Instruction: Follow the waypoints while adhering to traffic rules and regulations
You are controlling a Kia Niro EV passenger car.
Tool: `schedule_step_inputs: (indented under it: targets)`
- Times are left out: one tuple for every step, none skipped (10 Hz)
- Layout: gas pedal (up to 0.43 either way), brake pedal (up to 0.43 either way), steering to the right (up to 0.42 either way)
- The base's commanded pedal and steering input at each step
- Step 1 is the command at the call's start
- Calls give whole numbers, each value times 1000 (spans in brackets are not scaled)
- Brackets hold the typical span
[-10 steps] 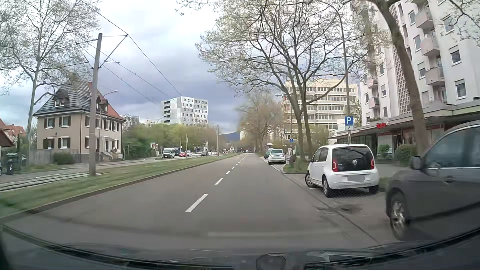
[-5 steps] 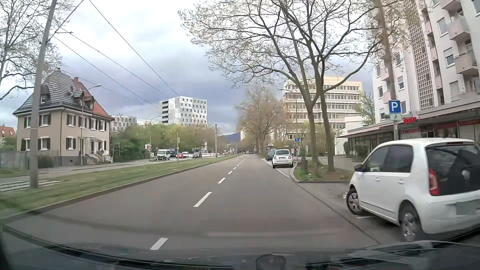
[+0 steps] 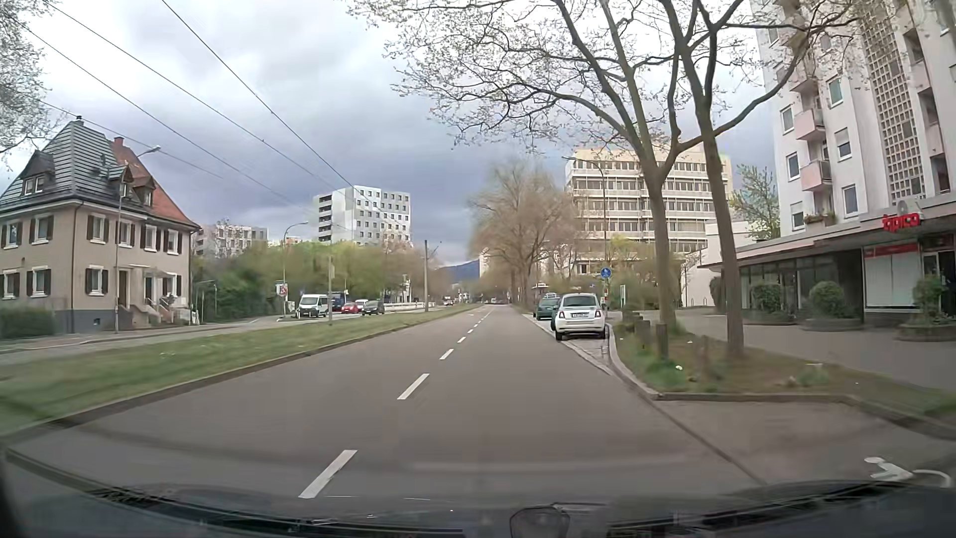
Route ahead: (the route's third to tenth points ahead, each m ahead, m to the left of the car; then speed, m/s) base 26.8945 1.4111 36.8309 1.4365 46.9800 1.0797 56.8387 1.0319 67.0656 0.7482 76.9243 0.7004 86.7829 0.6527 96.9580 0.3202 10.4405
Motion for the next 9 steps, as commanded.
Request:
schedule_step_inputs:
  targets:
    - [197,0,2]
    - [197,0,2]
    - [197,0,2]
    - [197,0,2]
    - [197,0,2]
    - [197,0,2]
    - [197,0,2]
    - [197,0,2]
    - [197,0,2]
